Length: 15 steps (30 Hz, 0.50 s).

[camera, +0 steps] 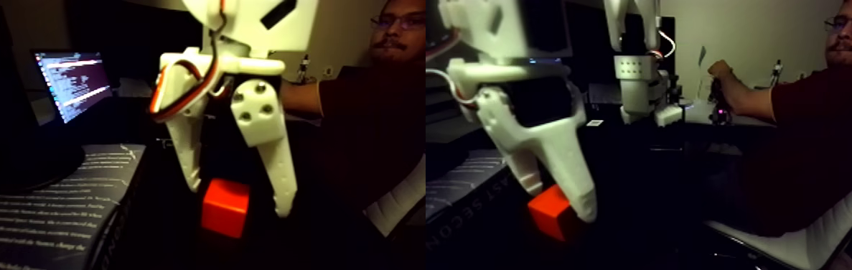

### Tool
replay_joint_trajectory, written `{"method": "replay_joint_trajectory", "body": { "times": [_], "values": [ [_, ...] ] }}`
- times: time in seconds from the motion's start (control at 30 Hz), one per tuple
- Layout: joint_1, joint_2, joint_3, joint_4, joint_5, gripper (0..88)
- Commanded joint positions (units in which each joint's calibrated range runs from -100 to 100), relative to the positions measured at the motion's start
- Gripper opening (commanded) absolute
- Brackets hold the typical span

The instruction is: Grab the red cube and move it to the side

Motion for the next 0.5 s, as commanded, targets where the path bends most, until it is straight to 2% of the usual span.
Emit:
{"method": "replay_joint_trajectory", "body": {
  "times": [0.0, 0.17, 0.47],
  "values": [
    [0.4, 0.0, -0.1, -1.4, -0.1, 31.3],
    [0.4, 2.2, -0.7, -2.1, -1.3, 27.7],
    [0.4, 2.7, -0.7, -1.6, -0.9, 27.6]
  ]
}}
